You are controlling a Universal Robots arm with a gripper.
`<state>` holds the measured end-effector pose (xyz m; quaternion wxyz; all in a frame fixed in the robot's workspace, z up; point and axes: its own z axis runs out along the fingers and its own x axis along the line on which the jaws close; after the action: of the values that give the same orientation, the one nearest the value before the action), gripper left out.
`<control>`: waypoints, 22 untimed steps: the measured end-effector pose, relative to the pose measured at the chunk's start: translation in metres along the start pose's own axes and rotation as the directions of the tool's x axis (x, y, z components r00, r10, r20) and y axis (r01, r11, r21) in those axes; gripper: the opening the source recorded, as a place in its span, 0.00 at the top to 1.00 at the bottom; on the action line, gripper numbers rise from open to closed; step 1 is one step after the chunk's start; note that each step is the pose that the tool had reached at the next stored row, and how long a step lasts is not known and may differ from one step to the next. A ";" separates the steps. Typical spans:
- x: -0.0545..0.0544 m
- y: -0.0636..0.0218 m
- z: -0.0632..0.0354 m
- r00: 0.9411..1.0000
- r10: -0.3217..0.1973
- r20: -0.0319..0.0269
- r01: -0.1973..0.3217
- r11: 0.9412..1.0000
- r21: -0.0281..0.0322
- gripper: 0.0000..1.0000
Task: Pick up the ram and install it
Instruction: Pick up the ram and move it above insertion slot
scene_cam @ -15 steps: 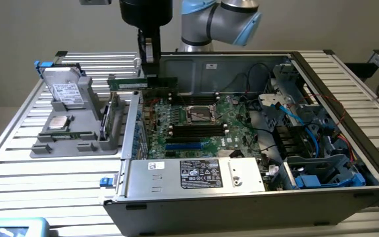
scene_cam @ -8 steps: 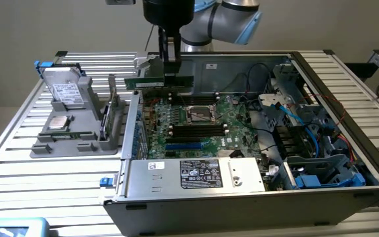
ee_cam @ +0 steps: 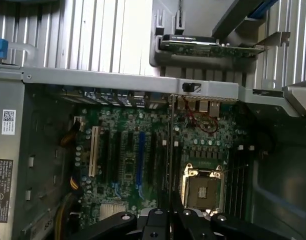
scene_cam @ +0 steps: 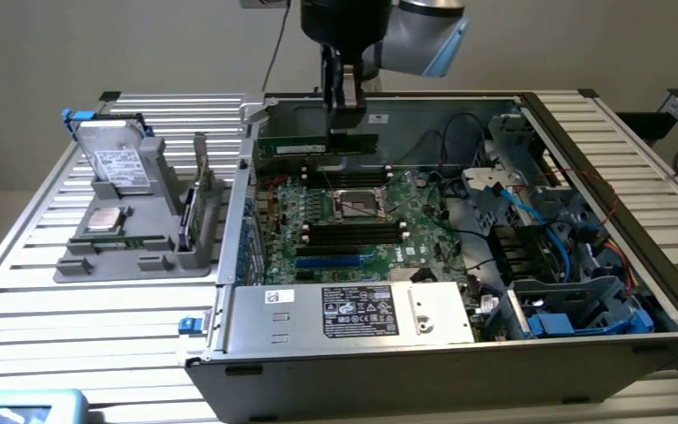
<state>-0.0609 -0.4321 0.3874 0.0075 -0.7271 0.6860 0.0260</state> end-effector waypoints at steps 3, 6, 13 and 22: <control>-0.003 -0.0105 0.0017 1.000 0.000 -0.003 0.000 1.000 0.002 0.87; -0.007 -0.0206 0.0033 1.000 0.000 -0.004 0.000 1.000 0.004 0.87; -0.010 -0.0349 0.0078 1.000 0.009 -0.003 -0.009 1.000 0.005 0.87; -0.013 -0.0413 0.0158 0.999 0.039 -0.002 -0.039 0.999 0.006 0.87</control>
<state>-0.0209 -0.4155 0.3713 0.0084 -0.7137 0.7001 0.0230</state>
